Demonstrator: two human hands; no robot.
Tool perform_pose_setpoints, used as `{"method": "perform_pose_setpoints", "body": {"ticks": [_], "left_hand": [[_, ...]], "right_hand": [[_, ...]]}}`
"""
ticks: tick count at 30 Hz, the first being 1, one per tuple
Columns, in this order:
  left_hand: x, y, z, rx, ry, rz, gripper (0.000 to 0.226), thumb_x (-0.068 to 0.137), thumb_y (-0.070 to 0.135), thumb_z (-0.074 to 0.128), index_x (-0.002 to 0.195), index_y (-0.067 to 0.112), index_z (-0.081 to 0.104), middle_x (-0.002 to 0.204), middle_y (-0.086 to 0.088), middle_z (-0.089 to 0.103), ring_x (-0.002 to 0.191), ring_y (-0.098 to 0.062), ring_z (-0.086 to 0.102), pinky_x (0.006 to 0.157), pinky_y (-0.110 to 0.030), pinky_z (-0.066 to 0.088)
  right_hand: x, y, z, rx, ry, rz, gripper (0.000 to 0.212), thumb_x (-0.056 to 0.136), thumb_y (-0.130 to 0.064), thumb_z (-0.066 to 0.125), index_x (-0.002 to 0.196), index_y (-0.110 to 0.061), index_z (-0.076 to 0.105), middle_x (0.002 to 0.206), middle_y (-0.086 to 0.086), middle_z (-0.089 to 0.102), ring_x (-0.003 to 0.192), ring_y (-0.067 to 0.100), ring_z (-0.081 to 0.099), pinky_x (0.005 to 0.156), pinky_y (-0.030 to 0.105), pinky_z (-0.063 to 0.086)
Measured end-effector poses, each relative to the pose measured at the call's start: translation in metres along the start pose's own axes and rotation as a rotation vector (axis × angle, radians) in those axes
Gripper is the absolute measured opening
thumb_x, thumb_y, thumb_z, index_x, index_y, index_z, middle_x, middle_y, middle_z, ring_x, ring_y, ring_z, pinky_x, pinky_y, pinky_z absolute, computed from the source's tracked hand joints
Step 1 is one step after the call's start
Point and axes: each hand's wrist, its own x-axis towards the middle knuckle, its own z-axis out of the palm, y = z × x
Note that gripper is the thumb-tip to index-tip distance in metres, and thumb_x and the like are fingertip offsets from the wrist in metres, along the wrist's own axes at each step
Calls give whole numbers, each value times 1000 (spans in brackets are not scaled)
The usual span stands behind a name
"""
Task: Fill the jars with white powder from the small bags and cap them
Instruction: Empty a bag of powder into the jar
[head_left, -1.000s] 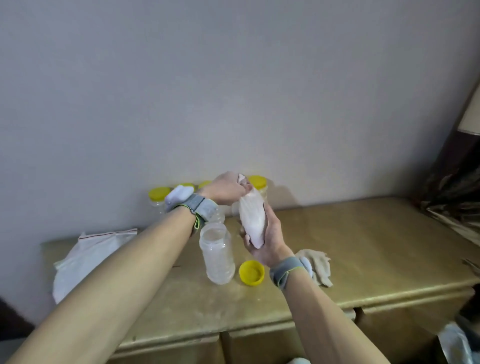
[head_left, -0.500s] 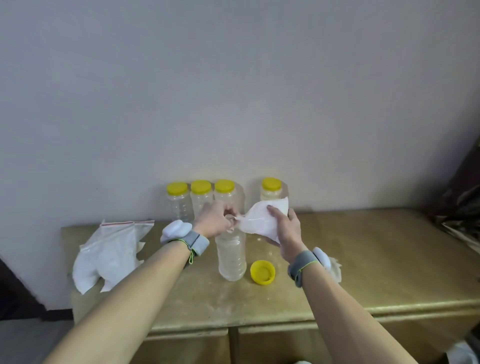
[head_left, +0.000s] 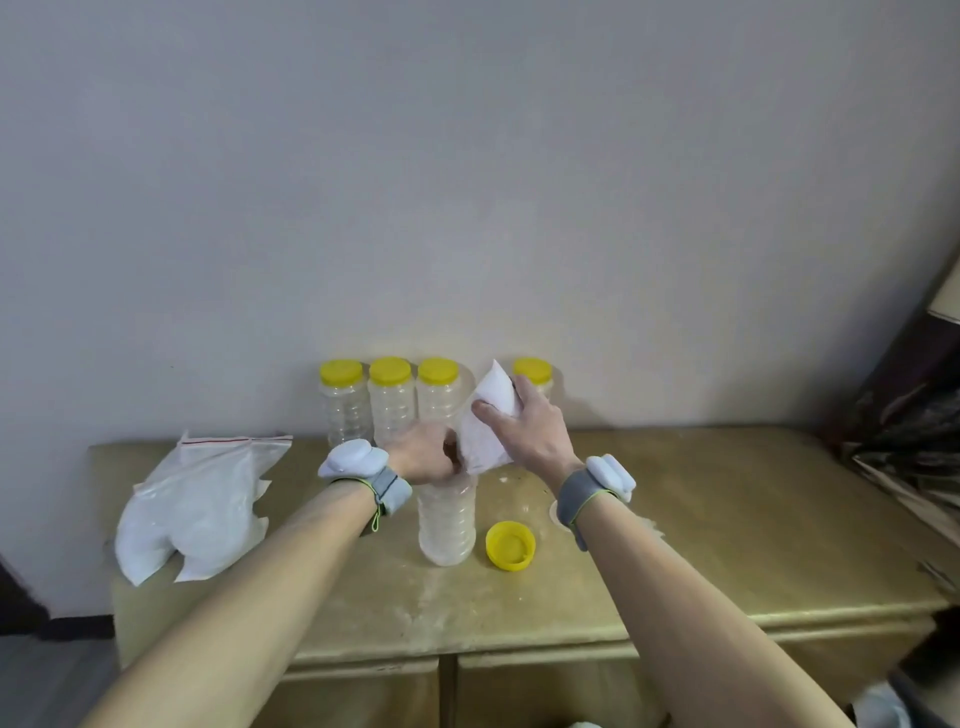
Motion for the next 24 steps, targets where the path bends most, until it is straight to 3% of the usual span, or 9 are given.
{"method": "perform_pose_setpoints", "body": {"ticks": [3, 6, 9, 12, 15, 18, 21, 24], "left_hand": [[-7, -6, -1, -100, -28, 42, 23, 94, 25, 59, 107, 18, 76, 111, -3, 71, 104, -22, 62, 87, -27, 47], [-11, -16, 9, -165, 103, 65, 23, 89, 23, 63, 104, 19, 80, 120, 0, 65, 113, -22, 59, 97, -28, 44], [-15, -20, 20, -147, 194, 62, 25, 94, 29, 58, 101, 24, 81, 119, 3, 50, 120, -21, 44, 103, -32, 36], [-20, -20, 21, -65, 156, 71, 30, 96, 43, 52, 99, 29, 77, 144, 8, 37, 131, -18, 31, 110, -42, 31], [-24, -22, 20, -76, 34, 85, 37, 92, 59, 56, 103, 30, 76, 155, 10, 30, 138, -17, 33, 109, -40, 33], [-26, -26, 21, -121, -33, 80, 35, 89, 56, 63, 102, 27, 76, 148, 7, 39, 129, -19, 46, 95, -31, 38], [-30, -35, 19, -216, 35, 63, 24, 80, 50, 76, 86, 27, 70, 124, 13, 55, 111, -18, 58, 83, -29, 42], [-36, -43, 17, -339, 114, -38, 52, 65, 45, 85, 101, 23, 54, 104, 9, 60, 96, -17, 60, 80, -32, 49]], "right_hand": [[2, 3, -1, 9, 15, 25, 32, 87, -47, 65, 112, -30, 55, 99, -6, 63, 99, 23, 59, 88, 36, 48], [2, 3, 0, 2, 13, 34, 25, 87, -48, 65, 100, -31, 52, 93, -6, 64, 96, 24, 61, 81, 34, 46], [2, 0, 0, -11, 4, 18, 26, 87, -47, 65, 103, -30, 53, 95, -6, 64, 93, 21, 59, 79, 32, 45], [2, -3, 1, -16, -6, 9, 24, 87, -46, 66, 99, -29, 53, 93, -8, 64, 92, 21, 60, 80, 35, 48], [3, -4, 1, -26, -13, 19, 27, 85, -47, 67, 102, -31, 54, 97, -7, 65, 95, 22, 61, 86, 40, 53], [4, -5, 0, -47, -24, 18, 28, 86, -48, 67, 103, -30, 53, 98, -5, 64, 96, 21, 60, 87, 38, 51], [4, -12, 3, -53, -55, 10, 34, 89, -51, 66, 107, -25, 55, 99, -3, 63, 93, 20, 59, 75, 32, 47], [5, -19, 11, -72, -75, -24, 38, 88, -53, 65, 107, -21, 58, 97, -2, 64, 94, 21, 60, 81, 36, 51]]}}
